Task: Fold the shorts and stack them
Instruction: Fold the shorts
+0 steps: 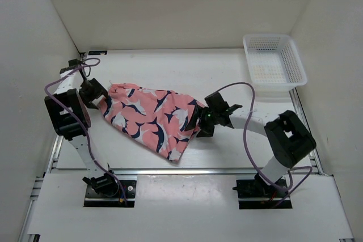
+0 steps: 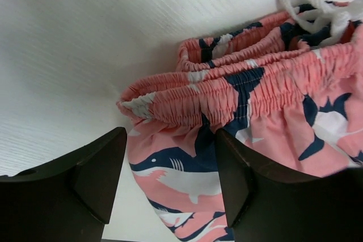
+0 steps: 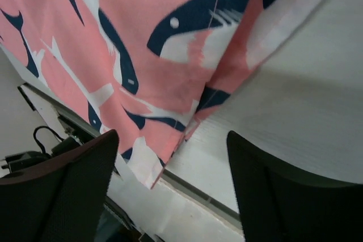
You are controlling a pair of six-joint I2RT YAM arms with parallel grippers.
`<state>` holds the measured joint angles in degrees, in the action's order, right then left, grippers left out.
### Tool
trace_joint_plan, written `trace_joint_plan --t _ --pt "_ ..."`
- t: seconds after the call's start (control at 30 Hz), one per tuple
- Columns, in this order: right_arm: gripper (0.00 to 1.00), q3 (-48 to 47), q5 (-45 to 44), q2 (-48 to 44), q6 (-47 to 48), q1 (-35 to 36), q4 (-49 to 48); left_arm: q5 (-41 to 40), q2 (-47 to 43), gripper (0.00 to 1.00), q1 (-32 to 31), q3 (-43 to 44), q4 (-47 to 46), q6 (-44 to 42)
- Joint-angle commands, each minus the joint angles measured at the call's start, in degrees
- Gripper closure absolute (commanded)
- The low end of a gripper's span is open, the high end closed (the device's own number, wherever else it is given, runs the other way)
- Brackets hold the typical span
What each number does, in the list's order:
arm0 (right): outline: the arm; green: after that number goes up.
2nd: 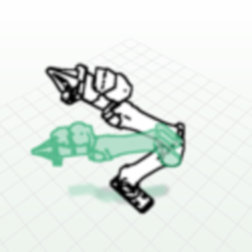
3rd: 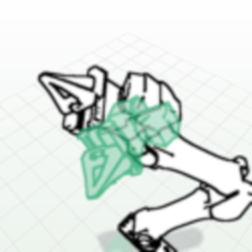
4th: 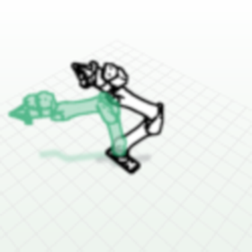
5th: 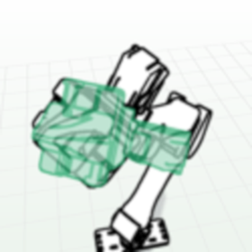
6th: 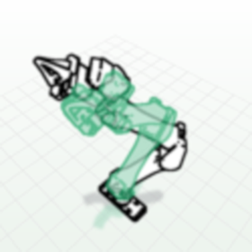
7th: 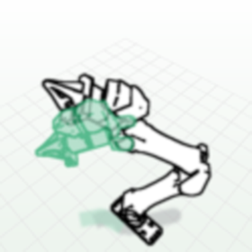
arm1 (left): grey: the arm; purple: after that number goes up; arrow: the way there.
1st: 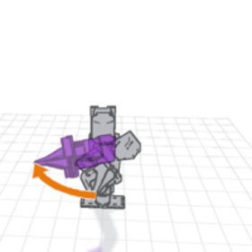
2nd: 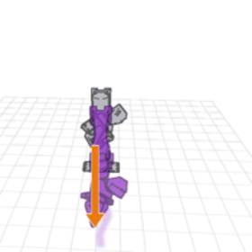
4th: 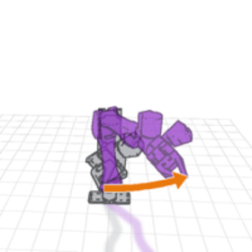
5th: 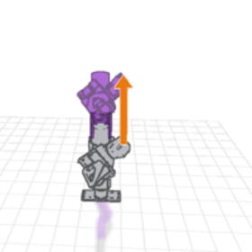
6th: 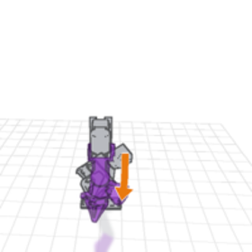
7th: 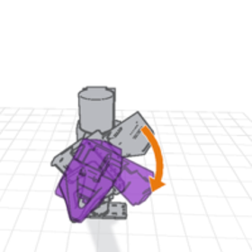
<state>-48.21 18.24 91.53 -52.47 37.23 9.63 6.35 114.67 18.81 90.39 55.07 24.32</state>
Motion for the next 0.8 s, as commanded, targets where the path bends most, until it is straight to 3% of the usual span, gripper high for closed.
trace_joint_plan --t 0.0,0.07,0.17,0.2,0.23,0.27,0.3,0.43,0.5,0.53,0.6,0.67,0.77 --pt "0.28 -0.23 -0.12 3.39 -3.34 0.38 -6.46 -1.78 -1.55 0.27 0.09 -0.12 -1.1 0.29" --pt "0.37 -0.22 -1.8 5.93 -1.94 0.38 -6.99 -1.78 -2.26 0.27 0.09 -0.65 -1.1 0.29" --pt "0.58 -3.55 -6.1 8.13 2.61 -1.01 -4.54 -3.01 -5.67 0.24 0.09 -1.88 -1.1 0.29" --pt "0.68 -4.61 -7.5 8.14 4.11 -1.54 -1.92 -3.62 -6.65 0.23 0.09 -3.01 -1.1 0.29" --pt "0.88 -5.66 -8.73 8.66 5.69 -2.33 -0.59 -3.62 -7.7 0.21 0.09 -3.64 -1.1 0.29" --pt "0.96 -8.46 -10.14 9.63 8.76 -4.17 1.08 -3.62 -9.62 0.18 0.09 -4.25 -1.1 0.29" --pt "1.0 -9.96 -11.81 10.25 10.44 -5.23 2.4 -3.62 -10.51 0.18 0.09 -5.39 -1.1 0.9" --pt "1.0 -19.97 -12.44 15.25 17.04 -9.8 8.54 -2.83 -13.33 0.13 0.09 -6.98 -1.72 0.91" --pt "0.81 -25.43 -9.55 17.11 18.27 -10.95 10.67 -2.04 -13.33 0.09 0.09 -8.29 -1.72 1.52" --pt "0.47 -26.4 -9.02 17.11 18.89 -10.95 11.28 -2.04 -13.94 0.07 0.09 -9.69 -1.72 2.22" --pt "0.16 -27.81 -9.01 15.8 19.68 -10.43 12.69 -2.04 -14.65 0.04 0.09 -11.46 -4.08 2.23" --pt "0.04 -28.35 -11.72 13.07 20.29 -8.24 15.32 -1.52 -14.65 0.0 0.62 -12.08 -4.8 2.23" --pt "0.03 -29.05 -13.75 8.51 20.3 -6.65 17.17 -0.11 -11.15 0.0 0.62 -11.3 -6.46 0.92"
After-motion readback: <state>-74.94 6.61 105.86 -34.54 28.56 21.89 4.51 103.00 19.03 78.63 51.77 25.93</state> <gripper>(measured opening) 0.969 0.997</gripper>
